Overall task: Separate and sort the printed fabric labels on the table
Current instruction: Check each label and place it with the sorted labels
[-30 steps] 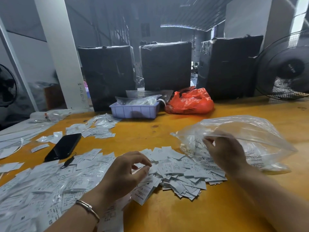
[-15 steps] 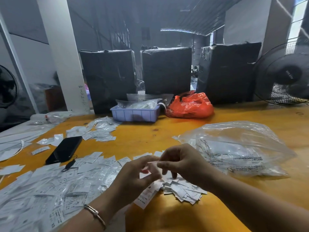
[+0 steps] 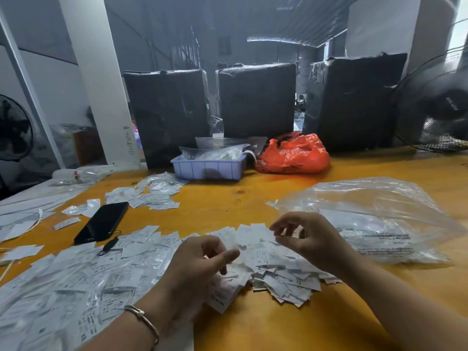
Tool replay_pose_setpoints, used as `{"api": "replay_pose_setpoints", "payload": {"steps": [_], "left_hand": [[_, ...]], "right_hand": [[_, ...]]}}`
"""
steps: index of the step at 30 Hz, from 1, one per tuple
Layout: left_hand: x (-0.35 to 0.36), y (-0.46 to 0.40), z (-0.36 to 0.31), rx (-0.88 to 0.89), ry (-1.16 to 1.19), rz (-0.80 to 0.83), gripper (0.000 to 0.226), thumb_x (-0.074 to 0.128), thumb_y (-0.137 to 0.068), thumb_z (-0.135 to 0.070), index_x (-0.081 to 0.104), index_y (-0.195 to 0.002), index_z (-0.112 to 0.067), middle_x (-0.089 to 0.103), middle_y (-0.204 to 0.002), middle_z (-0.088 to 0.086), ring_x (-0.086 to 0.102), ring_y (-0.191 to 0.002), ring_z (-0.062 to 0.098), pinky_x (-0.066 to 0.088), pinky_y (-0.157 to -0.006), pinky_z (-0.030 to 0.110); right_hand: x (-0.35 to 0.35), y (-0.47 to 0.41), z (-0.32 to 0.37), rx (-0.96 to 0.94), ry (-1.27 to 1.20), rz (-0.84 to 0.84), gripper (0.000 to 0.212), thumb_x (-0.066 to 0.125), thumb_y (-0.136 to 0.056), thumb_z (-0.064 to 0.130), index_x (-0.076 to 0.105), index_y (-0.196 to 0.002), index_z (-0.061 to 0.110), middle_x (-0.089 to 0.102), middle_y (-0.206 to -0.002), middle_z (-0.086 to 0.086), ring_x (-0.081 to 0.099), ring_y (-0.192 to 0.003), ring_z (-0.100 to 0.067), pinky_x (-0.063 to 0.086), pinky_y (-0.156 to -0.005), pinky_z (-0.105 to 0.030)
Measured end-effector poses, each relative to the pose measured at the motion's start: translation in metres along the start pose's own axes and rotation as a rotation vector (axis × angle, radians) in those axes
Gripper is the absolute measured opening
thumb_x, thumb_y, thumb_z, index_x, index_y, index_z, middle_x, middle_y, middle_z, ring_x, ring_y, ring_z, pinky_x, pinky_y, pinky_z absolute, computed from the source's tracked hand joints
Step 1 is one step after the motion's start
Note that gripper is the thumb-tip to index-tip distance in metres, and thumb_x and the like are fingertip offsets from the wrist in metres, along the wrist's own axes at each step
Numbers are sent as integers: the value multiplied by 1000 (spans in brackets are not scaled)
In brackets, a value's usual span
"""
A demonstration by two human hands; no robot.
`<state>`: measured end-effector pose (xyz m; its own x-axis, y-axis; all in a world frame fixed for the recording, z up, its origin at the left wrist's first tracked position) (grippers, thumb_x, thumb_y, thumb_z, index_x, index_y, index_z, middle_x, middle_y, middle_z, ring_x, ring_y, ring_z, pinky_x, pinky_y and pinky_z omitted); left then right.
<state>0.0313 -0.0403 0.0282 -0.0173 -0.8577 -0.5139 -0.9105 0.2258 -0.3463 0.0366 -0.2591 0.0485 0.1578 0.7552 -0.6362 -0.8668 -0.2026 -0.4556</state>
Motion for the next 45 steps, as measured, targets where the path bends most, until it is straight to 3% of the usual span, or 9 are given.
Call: {"api": "replay_pose_setpoints", "payload": {"steps": [4,11,16,22,28,31,36,40,45], "left_hand": [[-5,-1,4,-13,-16,-48,27,75,-83,-34,68,-62,-18,69,-64,-3,61,-64,7,45,-66,25],[-10,1,2,-28,34,-63,7,76,-82,-13,70,-80,-15,73,-81,0,68,-77,10,52,-69,24],[-7,3,3,-42,167,-7,7,69,-87,-5,72,-85,-10,73,-78,4,69,-73,14,51,-68,20],[-6,1,0,0,153,40,22,75,-75,-36,70,-74,-15,64,-68,0,56,-67,11,47,-65,24],[-1,4,-2,-42,274,104,39,84,-62,-26,70,-94,-11,65,-71,7,61,-69,16,51,-67,27],[3,4,-1,-49,307,130,27,82,-72,-7,70,-96,-10,71,-81,14,68,-76,19,55,-72,27],[2,2,-3,4,260,102,21,75,-75,-25,71,-87,-8,73,-72,10,69,-67,18,49,-62,18],[-1,2,-3,20,224,100,25,73,-76,-35,71,-82,-11,71,-69,9,66,-64,16,49,-62,19],[-1,2,-3,42,192,69,31,69,-77,-42,70,-79,-11,70,-66,6,64,-61,14,48,-61,19]], "right_hand": [[15,1,-2,-29,182,225,39,78,-75,38,67,-112,27,61,-111,13,52,-105,-2,44,-91,-26],[24,2,1,-38,249,226,43,78,-73,45,70,-110,24,60,-110,12,50,-108,-5,42,-94,-28],[18,4,4,-48,143,149,43,82,-68,40,71,-105,20,64,-101,9,57,-97,-8,47,-86,-29],[16,3,-9,195,-283,44,29,84,-66,4,62,-86,1,64,-73,-5,60,-56,-12,49,-52,-24],[16,3,-9,206,-400,-45,31,65,-85,-2,63,-113,9,69,-65,-15,61,-51,-21,51,-53,-28],[16,3,-3,158,-408,-62,42,55,-92,-1,58,-125,25,69,-63,-16,60,-50,-18,49,-52,-23],[19,6,14,90,-390,12,35,47,-88,-11,70,-102,11,69,-67,-13,62,-53,-17,49,-53,-22],[14,8,28,42,-562,-37,39,53,-89,-10,51,-120,13,70,-73,-19,63,-57,-21,47,-53,-19],[-9,10,40,-80,-656,-133,8,61,-83,-12,58,-88,-6,71,-72,-17,65,-55,-18,47,-51,-16]]}}
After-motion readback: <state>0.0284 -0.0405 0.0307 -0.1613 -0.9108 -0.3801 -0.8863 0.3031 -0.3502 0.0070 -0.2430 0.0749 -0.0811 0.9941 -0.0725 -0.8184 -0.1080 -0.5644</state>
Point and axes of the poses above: each hand's wrist, its own y-axis away from the middle knuckle, its own x-axis out of the palm, z = x × y, the point moved 5 cm from there along -y, towards the middle knuckle
